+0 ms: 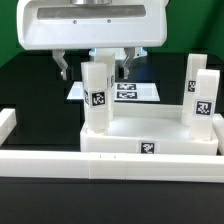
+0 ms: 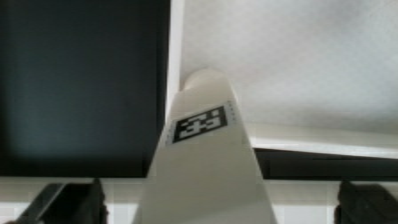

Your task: Assemble desk

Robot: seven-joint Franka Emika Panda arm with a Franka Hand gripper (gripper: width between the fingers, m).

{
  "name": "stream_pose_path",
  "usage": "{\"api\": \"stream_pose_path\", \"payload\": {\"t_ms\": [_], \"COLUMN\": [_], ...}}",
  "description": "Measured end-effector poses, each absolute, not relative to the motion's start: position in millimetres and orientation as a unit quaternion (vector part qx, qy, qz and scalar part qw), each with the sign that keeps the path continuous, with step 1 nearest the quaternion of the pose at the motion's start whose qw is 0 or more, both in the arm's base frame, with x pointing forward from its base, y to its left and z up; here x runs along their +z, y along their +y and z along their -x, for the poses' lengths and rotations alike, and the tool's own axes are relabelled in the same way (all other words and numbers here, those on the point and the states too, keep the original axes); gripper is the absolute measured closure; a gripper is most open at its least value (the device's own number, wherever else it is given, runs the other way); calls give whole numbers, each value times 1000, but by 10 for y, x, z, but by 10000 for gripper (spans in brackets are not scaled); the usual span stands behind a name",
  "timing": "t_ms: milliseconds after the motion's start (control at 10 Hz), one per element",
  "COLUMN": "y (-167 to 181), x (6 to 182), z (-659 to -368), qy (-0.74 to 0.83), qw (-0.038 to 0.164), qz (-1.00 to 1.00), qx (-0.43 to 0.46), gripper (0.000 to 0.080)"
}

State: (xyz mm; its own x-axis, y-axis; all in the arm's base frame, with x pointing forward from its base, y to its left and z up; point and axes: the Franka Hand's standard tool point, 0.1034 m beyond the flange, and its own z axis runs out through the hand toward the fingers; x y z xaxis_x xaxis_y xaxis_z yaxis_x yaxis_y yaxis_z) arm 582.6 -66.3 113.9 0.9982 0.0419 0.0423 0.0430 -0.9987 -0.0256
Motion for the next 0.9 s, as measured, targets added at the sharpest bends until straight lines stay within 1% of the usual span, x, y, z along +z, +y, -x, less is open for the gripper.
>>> {"api": "stream_pose_path", "payload": {"t_ms": [100, 300, 500, 600, 900], "y": [-670, -671, -673, -673, -674], "x": [1139, 1139, 1140, 1140, 1138], "z": [-5827, -5827, -5826, -5827, -5826], "qy": [-52, -59, -59, -59, -25], "qw": [11, 11, 11, 11, 11], "qz": [998, 998, 998, 998, 999], "qx": [-21, -21, -21, -21, -21], "gripper": [151, 151, 417, 511, 511]}}
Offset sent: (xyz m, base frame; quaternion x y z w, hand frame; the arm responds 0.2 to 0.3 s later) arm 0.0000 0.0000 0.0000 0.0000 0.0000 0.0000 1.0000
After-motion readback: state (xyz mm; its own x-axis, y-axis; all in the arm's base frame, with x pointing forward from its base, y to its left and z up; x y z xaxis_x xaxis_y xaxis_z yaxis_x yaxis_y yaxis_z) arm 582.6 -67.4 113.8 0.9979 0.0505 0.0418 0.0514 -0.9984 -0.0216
